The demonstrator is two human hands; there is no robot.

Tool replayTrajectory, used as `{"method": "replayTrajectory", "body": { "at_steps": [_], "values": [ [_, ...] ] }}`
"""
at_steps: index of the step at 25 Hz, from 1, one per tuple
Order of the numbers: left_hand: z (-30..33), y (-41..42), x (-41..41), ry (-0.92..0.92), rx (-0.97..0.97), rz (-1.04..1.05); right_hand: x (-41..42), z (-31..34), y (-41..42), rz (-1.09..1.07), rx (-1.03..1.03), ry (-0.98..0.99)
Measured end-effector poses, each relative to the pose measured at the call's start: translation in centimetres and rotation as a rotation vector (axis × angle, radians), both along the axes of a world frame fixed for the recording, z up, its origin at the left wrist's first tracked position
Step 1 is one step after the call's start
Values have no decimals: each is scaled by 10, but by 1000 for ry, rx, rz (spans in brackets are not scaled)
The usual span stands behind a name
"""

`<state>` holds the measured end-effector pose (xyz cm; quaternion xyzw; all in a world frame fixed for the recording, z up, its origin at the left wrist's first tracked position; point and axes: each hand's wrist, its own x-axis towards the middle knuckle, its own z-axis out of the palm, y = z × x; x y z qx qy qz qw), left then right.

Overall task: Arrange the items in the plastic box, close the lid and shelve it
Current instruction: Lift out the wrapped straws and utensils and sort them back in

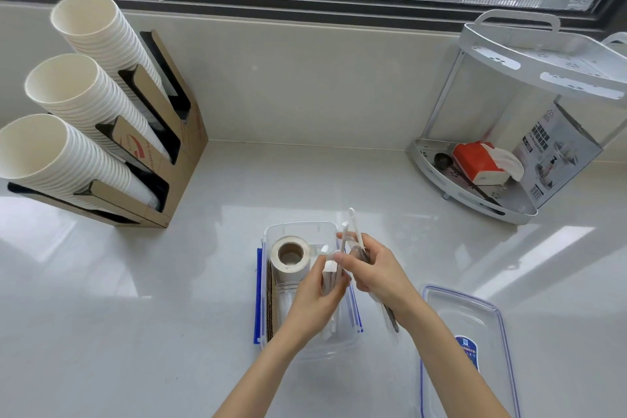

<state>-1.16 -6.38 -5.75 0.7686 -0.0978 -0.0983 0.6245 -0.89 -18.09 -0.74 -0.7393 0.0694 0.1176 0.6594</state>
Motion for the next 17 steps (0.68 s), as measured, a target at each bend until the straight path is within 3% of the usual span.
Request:
{"method": "replayTrajectory", "body": {
  "at_steps": [5,10,13,17],
  "values": [
    [-14,-4,2,29,45,-7,3,1,1,-11,-43,-50],
    [-18,-8,3,81,57,-58,1,-8,6,29,-227,-63],
    [-16,-6,3,113,78,-43,5,-1,0,-25,-125,-119],
    [-15,-5,3,114,122,-30,8,11,-4,109,-154,-132]
  ]
}}
